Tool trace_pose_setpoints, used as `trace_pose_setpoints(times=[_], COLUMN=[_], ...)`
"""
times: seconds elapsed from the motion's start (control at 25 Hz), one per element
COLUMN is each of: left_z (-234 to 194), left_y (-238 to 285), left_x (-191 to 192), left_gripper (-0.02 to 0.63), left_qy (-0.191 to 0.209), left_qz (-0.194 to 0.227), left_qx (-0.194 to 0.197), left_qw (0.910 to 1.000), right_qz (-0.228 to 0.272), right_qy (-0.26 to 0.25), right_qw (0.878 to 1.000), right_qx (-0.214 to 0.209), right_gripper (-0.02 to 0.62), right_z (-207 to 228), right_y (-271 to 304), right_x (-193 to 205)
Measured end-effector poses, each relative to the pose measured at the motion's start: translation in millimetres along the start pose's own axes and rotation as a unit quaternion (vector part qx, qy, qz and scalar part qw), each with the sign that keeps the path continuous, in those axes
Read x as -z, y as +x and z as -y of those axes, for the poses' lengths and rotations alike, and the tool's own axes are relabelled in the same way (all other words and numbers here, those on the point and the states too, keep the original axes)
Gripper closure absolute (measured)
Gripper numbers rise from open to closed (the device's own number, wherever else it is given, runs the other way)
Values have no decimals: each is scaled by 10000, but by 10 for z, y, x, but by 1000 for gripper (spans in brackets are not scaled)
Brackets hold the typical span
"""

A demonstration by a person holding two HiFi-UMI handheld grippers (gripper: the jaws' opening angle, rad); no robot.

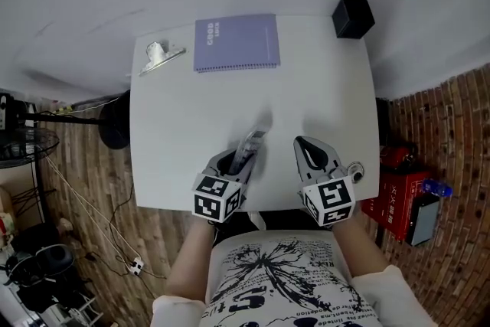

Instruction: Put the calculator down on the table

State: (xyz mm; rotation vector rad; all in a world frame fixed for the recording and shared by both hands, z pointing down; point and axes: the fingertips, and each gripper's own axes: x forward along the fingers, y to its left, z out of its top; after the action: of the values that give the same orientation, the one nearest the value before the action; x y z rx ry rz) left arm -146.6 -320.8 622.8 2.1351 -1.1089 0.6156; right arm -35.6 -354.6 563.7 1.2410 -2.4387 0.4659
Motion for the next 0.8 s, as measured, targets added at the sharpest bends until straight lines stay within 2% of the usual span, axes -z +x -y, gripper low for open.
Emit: trace_pose_setpoints(times=[0.08,0.28,0.48,0.64,0.8], left_z=[-60,-142,-267,-415,-526], left_y=[18,26,0,-48,-62], left_x=[6,0,-3,-6,41], left_gripper=[460,459,430,387,373], left_qy=[36,-380,-317,-53,-148], left_qz=[18,159,240,409,392], left_qx=[-111,-90,-284,-635,-727], left_qw=[9999,9991,9988,9971,9965], right_qz=[-34,-92,-136,-153,-176], right_qy=[5,-10,-68,-132,-159], right_qw=[10000,9999,9998,9997,9997], right_qx=[-15,-58,-108,-135,-87], right_gripper=[580,580,580,580,580], right_z=[-7,-34,-124,-192,-207], right_y=[40,132,217,260,280], right_x=[22,35,16,0,-14])
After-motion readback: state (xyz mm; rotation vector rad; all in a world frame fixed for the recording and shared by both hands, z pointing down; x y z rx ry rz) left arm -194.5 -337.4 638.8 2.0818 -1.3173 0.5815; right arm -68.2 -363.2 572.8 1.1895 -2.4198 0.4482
